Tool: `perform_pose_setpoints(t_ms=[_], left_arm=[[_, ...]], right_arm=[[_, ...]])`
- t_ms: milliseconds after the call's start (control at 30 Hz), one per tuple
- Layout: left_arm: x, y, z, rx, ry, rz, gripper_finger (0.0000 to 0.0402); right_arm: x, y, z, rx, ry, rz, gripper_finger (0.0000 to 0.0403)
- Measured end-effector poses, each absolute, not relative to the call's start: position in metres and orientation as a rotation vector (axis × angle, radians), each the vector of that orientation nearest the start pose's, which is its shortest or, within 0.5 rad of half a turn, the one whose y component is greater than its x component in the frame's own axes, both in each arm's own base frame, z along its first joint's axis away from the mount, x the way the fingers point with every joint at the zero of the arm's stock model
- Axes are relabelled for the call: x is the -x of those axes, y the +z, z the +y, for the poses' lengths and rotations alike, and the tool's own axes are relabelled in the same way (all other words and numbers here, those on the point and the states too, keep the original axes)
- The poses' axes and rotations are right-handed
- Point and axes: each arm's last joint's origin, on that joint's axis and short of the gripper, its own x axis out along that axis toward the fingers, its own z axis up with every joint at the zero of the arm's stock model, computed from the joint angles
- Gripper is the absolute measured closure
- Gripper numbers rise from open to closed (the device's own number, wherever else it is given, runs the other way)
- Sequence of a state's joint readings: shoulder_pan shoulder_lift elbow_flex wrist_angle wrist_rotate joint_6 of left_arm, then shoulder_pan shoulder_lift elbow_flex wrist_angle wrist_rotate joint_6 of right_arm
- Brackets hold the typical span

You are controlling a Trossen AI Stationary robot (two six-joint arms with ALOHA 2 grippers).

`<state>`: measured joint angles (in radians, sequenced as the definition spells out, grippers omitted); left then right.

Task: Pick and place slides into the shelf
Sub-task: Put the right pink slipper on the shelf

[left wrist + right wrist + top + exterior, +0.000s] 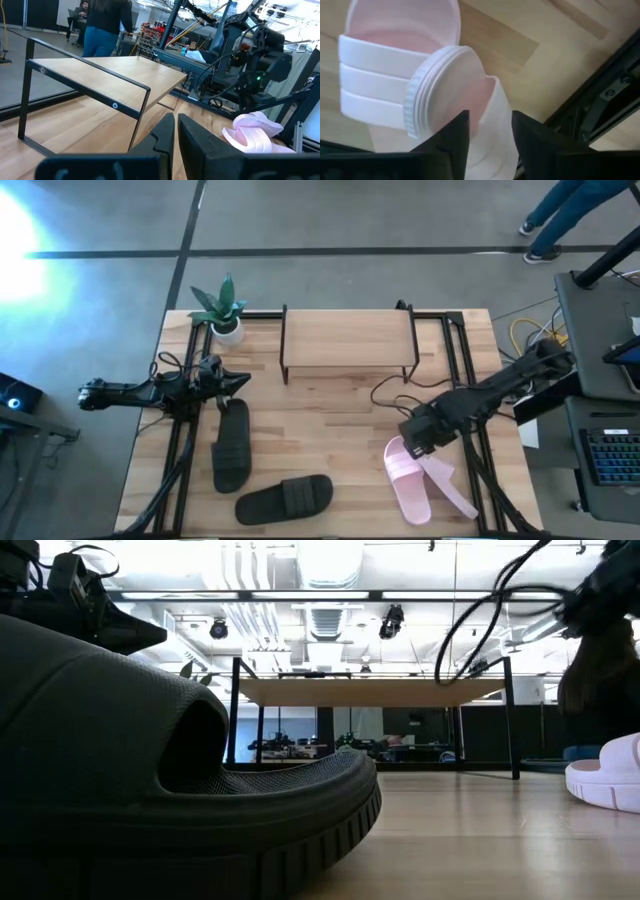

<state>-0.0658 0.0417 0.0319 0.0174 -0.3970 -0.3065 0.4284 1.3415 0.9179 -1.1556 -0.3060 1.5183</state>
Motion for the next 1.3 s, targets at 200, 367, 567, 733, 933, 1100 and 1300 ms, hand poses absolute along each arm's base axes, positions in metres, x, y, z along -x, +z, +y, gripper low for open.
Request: perform_pose_setpoints(t_ms=[200,367,567,733,933,1100,1300], left_arm=[[-0.097,0.173,0.005,0.305,0.328,-0.058,0.0393],[-0.097,0.173,0.005,0.306,0.328,-0.059,0.0393],[-0.097,0.173,0.005,0.306,0.328,-0.059,0.0393],[-0.097,0.173,0.005,0.306,0.327,-0.059,0.0393],[-0.097,0.173,0.005,0.305,0.327,-0.058,0.0393],[-0.097,0.173,0.005,0.306,0.328,-0.059,0.0393],[-0.097,0.173,0.005,0.306,0.328,-0.058,0.0393]], right_arm=[[-0.195,0.204,0.094,-1.007,-0.687,1.81,0.0238],[-0.198,0.195,0.098,-1.001,-0.645,1.924,0.0237],[-0.198,0.194,0.099,-1.016,-0.596,1.971,0.0245],[-0.197,0.196,0.099,-1.047,-0.568,1.997,0.0256],[-0.197,0.197,0.101,-1.086,-0.542,2.034,0.028],[-0.197,0.197,0.101,-1.072,-0.51,2.039,0.0289],[-0.197,0.197,0.1,-1.056,-0.515,2.028,0.0281]])
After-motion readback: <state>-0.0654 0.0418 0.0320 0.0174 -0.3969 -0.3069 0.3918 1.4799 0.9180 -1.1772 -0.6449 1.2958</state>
